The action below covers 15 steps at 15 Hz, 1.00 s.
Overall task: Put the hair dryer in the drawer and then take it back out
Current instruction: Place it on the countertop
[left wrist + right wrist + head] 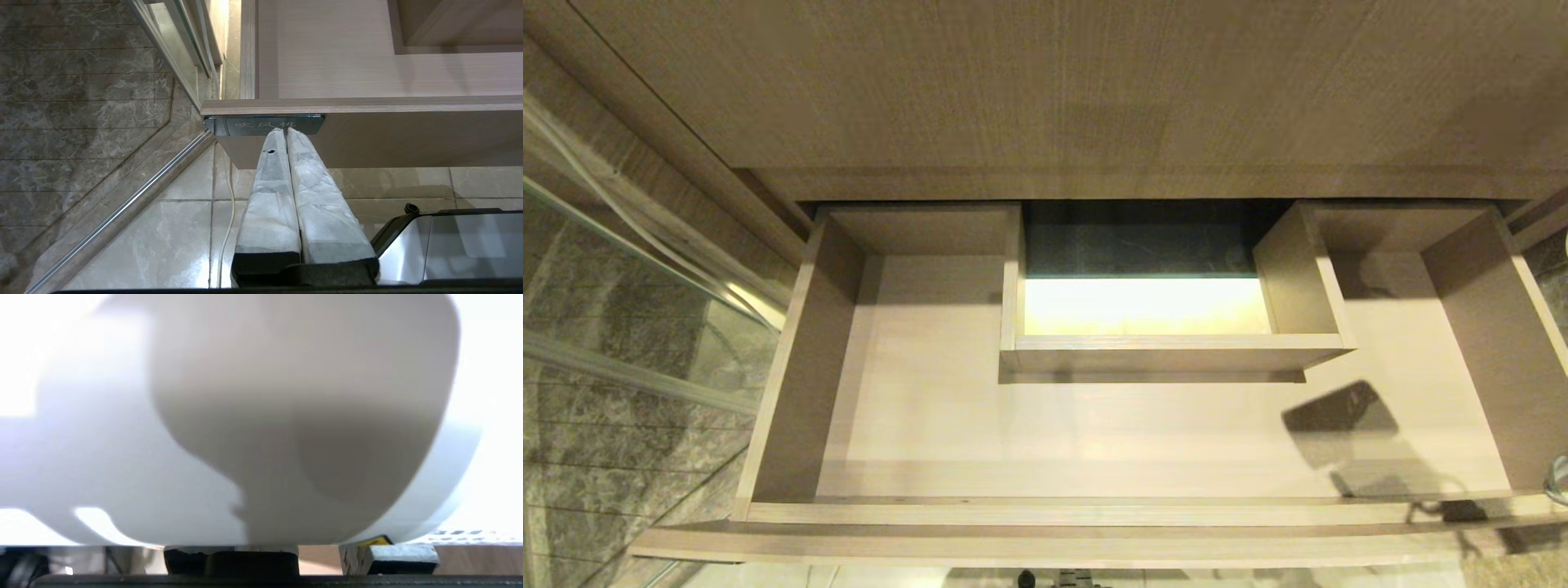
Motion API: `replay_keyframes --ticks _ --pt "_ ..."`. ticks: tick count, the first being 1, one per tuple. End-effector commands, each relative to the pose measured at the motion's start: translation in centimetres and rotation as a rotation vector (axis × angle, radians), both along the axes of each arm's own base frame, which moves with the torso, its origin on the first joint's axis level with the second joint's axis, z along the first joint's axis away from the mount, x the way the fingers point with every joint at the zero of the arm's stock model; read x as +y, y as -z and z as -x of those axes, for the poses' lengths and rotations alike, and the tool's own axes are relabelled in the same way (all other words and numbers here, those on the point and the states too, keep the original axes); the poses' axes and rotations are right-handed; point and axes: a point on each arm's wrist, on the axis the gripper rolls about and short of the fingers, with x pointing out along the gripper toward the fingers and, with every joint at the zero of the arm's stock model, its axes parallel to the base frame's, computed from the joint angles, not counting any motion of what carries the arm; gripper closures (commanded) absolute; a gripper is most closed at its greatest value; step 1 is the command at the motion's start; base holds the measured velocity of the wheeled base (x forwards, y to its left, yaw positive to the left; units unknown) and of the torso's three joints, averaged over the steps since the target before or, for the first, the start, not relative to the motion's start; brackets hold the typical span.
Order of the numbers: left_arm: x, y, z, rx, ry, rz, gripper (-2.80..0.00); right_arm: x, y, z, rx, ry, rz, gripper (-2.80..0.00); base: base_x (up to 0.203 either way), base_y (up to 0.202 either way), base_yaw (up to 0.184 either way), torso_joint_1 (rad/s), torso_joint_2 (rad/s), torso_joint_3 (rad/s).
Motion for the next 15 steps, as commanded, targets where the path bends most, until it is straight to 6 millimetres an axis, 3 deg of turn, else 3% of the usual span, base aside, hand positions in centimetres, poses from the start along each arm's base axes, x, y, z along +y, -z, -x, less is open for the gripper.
replay_keyframes --ticks 1,7,10,15 --pt "0.0 0.0 0.0 0.0 0.001 0.0 0.0 0.5 -0.6 1.1 -0.045 -0.037 0.006 0.0 0.0 0.0 0.0 0.0 0.0 0.0" --pt "0.0 0.0 0.0 -0.001 0.0 0.0 0.0 0.7 -2.1 1.5 -0.096 -0.018 -0.034 0.0 0.0 0.0 0.0 0.0 0.0 0.0" --pt "0.0 0.0 0.0 -0.001 -0.001 0.001 0.0 1.0 -3.6 2.2 -0.138 -0.005 -0.03 0.0 0.0 0.0 0.0 0.0 0.0 0.0" --pt "0.0 0.0 0.0 0.0 -0.001 0.0 0.0 1.7 -4.0 4.0 -0.163 0.028 -0.143 0.0 0.0 0.0 0.0 0.0 0.0 0.0"
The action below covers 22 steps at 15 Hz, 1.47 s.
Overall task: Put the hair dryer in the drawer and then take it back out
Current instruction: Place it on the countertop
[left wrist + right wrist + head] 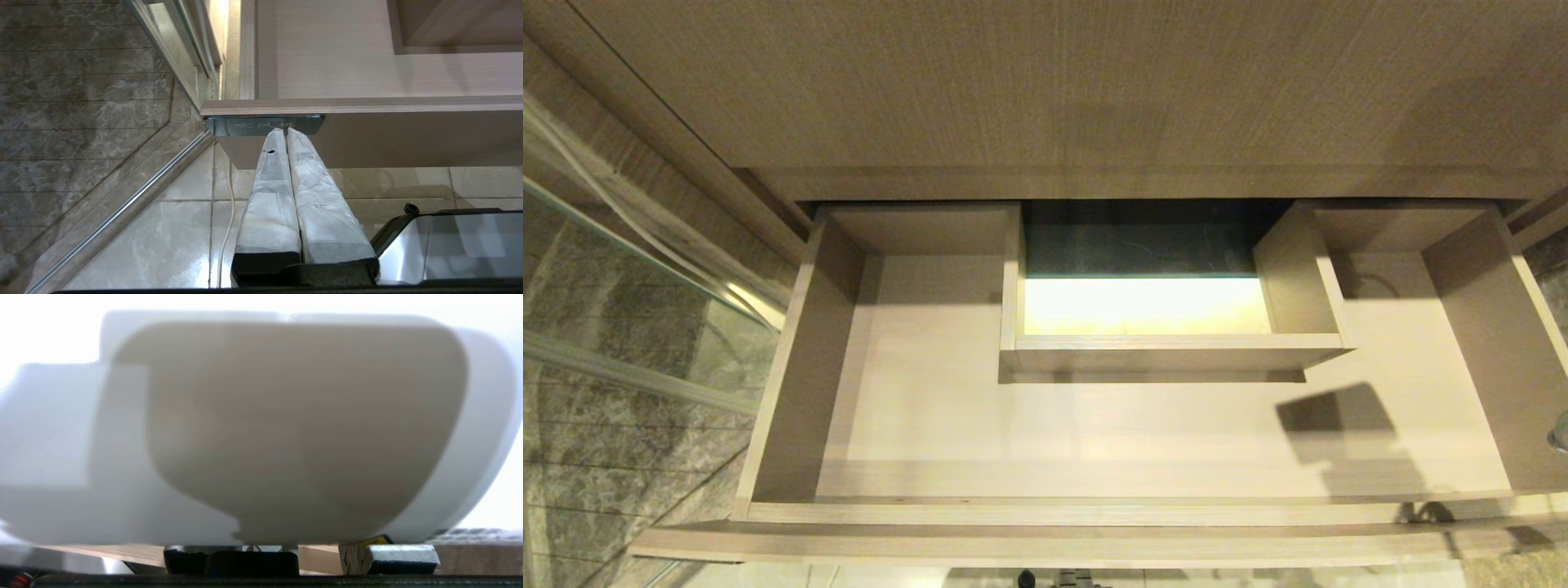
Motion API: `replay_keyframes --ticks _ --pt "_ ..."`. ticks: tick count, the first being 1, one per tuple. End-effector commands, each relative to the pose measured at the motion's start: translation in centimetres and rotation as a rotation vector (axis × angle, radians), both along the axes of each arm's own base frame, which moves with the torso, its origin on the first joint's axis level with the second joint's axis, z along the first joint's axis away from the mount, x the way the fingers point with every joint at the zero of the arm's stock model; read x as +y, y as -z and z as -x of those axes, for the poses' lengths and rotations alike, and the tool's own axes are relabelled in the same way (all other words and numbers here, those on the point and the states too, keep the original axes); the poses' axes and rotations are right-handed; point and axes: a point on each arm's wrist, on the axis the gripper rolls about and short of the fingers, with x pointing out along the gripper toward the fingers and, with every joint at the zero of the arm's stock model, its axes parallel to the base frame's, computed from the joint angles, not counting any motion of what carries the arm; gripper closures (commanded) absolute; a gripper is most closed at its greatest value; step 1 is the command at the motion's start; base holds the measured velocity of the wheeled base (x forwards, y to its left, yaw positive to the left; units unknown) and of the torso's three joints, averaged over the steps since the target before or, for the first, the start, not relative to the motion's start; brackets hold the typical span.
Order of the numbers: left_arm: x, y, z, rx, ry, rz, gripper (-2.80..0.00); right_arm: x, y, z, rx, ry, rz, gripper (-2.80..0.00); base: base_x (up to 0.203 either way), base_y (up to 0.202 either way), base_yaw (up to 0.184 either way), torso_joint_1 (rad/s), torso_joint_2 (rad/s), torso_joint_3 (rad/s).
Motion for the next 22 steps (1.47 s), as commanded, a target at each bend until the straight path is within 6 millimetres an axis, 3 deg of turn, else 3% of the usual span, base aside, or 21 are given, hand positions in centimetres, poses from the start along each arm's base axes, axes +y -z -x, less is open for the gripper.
replay_keyframes --ticks 1,11,15,22 --pt "0.0 0.0 0.0 0.001 0.001 0.0 0.0 0.3 -0.2 0.8 -0.023 0.001 -0.004 0.0 0.0 0.0 0.0 0.0 0.0 0.0" --pt "0.0 0.0 0.0 0.001 -0.001 0.0 0.0 1.0 -1.3 2.2 -0.155 0.001 0.017 0.0 0.0 0.0 0.0 0.027 -0.04 -0.013" --pt "0.0 0.0 0.0 -0.001 -0.001 0.0 0.0 1.2 -1.1 2.9 -0.161 0.003 0.022 0.0 0.001 -0.004 0.135 0.172 -0.35 -0.154" --pt "0.0 0.0 0.0 0.0 -0.001 0.0 0.0 1.4 -1.0 3.3 -0.161 0.004 0.02 0.0 0.001 -0.005 0.136 0.025 -0.03 -0.016"
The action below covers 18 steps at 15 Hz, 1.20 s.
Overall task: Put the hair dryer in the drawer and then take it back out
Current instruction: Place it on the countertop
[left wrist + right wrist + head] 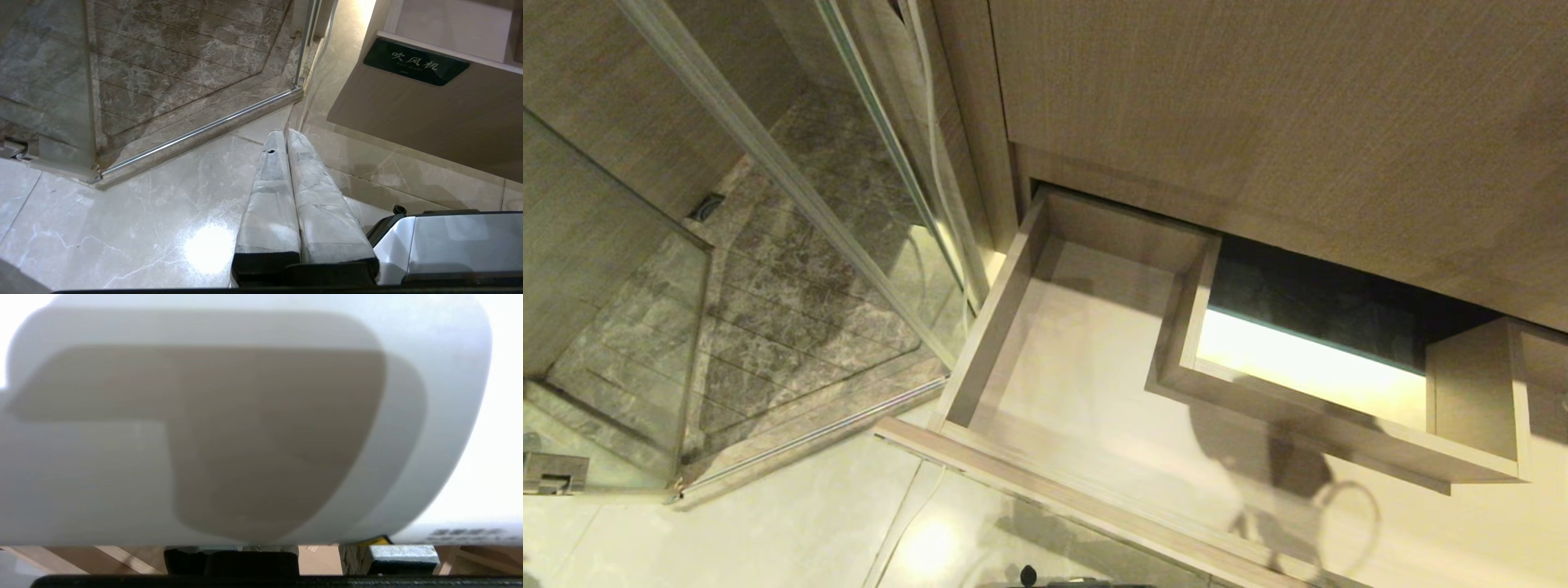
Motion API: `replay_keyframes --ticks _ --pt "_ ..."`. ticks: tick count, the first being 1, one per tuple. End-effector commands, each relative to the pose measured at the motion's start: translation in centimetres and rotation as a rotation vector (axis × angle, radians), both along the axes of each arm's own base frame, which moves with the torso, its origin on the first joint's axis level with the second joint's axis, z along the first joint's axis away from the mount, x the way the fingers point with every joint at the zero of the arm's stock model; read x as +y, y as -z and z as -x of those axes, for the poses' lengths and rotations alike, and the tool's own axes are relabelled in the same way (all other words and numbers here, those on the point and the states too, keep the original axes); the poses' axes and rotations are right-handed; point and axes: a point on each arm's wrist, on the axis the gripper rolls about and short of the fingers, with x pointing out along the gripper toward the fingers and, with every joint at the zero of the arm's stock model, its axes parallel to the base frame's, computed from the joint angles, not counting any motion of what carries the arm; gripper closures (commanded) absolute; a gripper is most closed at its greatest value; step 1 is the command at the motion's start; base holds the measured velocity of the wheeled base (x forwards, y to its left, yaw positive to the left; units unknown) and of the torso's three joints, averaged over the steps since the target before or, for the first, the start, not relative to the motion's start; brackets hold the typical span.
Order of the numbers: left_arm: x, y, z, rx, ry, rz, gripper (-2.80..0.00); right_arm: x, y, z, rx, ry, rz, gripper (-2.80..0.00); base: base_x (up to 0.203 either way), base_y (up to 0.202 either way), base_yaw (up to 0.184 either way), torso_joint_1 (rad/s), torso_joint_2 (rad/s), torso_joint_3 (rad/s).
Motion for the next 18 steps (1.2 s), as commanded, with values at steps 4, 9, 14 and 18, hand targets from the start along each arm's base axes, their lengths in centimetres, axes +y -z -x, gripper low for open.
replay_keyframes --ticks 4,9,14,18 --pt "0.0 0.01 0.0 0.0 0.0 0.0 0.0 0.02 0.01 0.04 0.0 -0.002 0.001 0.0 0.0 0.0 0.0 0.0 0.0 0.0" --pt "0.0 -0.02 0.01 -0.001 0.0 0.0 0.0 0.09 0.05 0.18 0.0 -0.007 -0.001 0.0 0.0 0.0 0.0 0.0 0.0 0.0" --pt "0.0 -0.02 0.01 -0.001 0.001 0.0 0.0 0.1 0.08 0.21 0.0 -0.005 -0.001 0.0 0.003 0.006 -0.106 0.002 0.0 0.001" --pt "0.0 0.02 0.0 0.0 -0.001 0.0 0.0 0.13 0.17 0.31 0.0 0.001 0.006 0.0 -0.001 0.007 -0.172 0.002 0.0 0.001"
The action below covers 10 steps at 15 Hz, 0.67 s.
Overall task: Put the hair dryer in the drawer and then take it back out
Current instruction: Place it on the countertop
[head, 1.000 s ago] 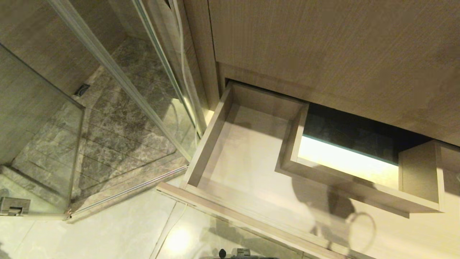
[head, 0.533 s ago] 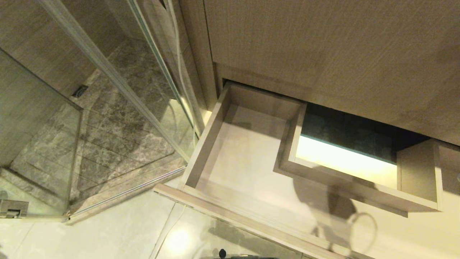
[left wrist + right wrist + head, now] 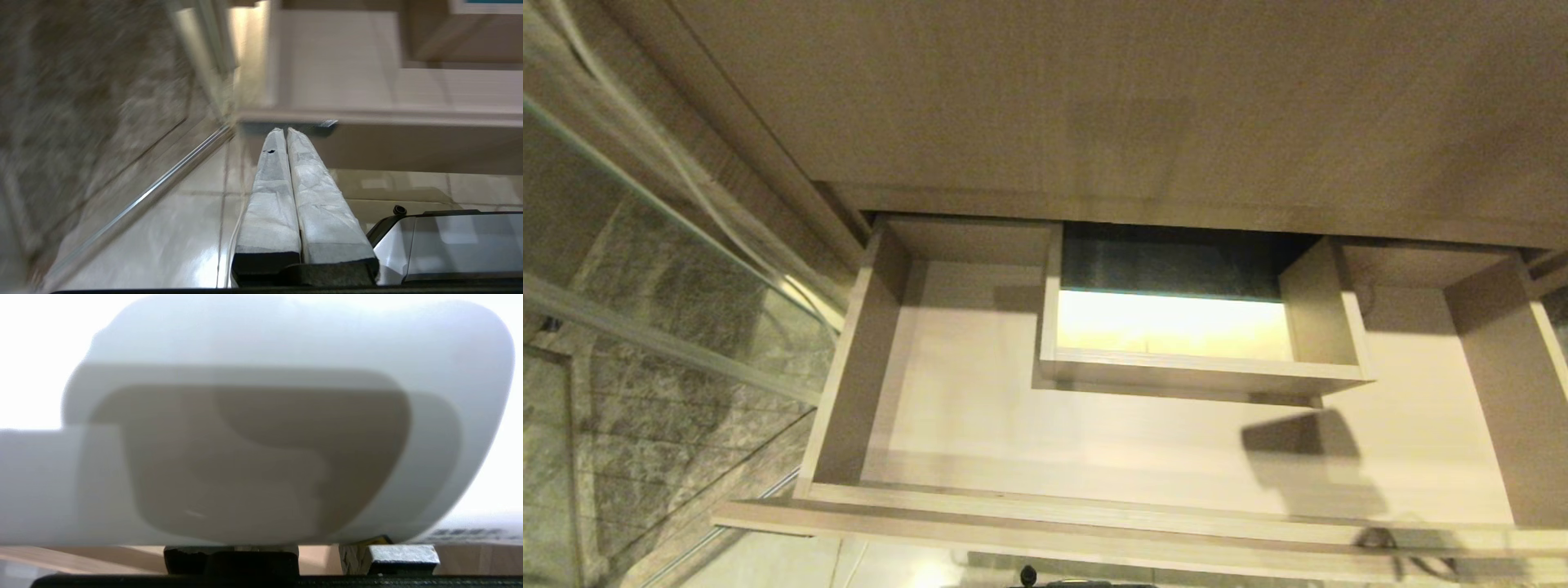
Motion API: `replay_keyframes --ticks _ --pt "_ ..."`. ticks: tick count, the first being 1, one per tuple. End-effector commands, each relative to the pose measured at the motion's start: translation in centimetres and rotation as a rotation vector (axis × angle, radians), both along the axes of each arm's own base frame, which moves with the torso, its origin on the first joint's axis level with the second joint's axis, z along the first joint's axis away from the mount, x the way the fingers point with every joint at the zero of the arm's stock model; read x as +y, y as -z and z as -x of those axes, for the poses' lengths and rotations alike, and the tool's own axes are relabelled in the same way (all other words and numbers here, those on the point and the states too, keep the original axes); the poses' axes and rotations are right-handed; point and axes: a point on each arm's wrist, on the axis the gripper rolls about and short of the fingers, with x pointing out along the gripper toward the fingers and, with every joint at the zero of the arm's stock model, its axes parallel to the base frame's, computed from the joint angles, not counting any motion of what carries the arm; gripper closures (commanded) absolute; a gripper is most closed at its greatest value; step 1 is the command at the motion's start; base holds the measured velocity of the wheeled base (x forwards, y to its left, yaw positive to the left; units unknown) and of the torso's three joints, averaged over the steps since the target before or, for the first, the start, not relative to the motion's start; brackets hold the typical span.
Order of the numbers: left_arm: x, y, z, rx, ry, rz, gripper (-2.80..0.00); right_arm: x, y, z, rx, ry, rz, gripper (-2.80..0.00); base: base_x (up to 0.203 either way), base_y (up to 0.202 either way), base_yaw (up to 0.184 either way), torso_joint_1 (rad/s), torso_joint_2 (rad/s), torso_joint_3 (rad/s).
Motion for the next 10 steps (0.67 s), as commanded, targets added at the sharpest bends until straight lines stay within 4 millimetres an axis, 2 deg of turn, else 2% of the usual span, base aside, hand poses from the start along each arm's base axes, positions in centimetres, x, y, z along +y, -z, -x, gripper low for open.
replay_keyframes --ticks 1,10 --pt "0.0 -0.02 0.01 -0.001 -0.001 0.0 0.0 -0.01 0.14 -0.03 0.006 -0.002 -0.001 0.0 -0.002 0.008 -0.169 0.002 0.0 0.002" --pt "0.0 0.01 0.0 0.0 0.0 0.0 0.0 -0.03 0.9 -0.05 0.074 0.005 -0.034 0.0 -0.001 0.008 -0.17 0.003 0.0 0.003"
